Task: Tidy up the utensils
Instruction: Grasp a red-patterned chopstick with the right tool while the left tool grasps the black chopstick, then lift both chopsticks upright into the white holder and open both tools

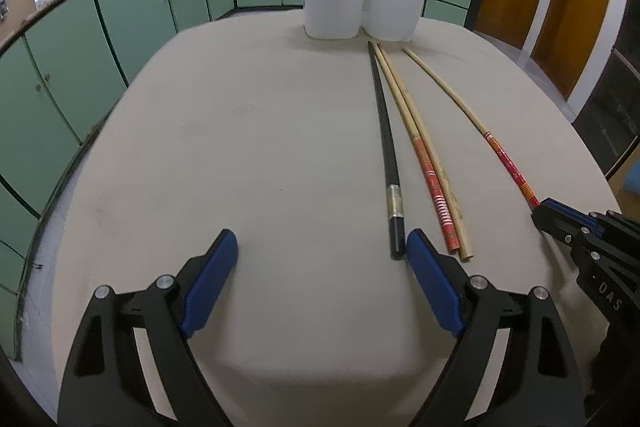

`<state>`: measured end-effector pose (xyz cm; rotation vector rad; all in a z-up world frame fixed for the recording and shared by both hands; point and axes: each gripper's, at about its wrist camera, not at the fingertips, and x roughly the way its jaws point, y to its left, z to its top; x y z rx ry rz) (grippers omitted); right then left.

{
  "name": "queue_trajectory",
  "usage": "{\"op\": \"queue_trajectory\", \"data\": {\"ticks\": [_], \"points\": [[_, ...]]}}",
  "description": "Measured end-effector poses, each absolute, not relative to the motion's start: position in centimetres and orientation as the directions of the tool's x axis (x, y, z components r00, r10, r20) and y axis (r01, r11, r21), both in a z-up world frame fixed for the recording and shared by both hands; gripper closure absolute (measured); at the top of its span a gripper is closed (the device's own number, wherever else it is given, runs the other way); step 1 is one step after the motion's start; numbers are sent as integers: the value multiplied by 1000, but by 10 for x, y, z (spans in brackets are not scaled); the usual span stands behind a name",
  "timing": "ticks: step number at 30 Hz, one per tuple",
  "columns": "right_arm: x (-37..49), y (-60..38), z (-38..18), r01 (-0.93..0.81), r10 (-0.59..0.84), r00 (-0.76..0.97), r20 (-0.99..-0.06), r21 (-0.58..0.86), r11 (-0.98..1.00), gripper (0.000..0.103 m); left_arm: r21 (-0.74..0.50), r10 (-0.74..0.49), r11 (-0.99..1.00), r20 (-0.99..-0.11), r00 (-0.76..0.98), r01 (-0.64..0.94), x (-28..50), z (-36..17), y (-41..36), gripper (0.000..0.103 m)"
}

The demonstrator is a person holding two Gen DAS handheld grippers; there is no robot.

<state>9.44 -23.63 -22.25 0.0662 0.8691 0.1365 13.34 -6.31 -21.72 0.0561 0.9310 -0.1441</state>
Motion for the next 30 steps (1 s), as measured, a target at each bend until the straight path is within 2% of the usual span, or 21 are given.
{"op": "queue_trajectory", "data": {"ticks": [4,6,9,11,12,14,23,30], "points": [[96,-239,-223,-95,169,633,-755,141,985,96,-3,-99,987,-802,589,161,133,-218,-67,22],[97,-239,-223,-99,173,631,-756,143,985,96,-6,-104,986,-799,592,165,133,-218,-68,28],[98,-237,-223,-104,166,631,-758,130,986,96,-12,-118,984,-792,599,177,133,-216,-71,47],[99,-236,-223,-107,162,631,-759,122,987,96,-18,-137,980,-787,602,199,132,-215,-77,67],[99,-237,-223,-107,163,631,-759,123,987,96,-22,-149,977,-785,602,213,131,-214,-80,72],[99,-238,-223,-107,169,631,-758,130,986,97,-45,-187,968,-784,592,247,131,-215,-85,97],[97,-236,-222,-109,156,635,-757,112,988,97,-67,-208,966,-781,589,251,128,-213,-87,97],[91,-241,-205,-117,172,655,-736,126,985,97,-47,-210,963,-746,632,265,118,-183,-83,97]]}}
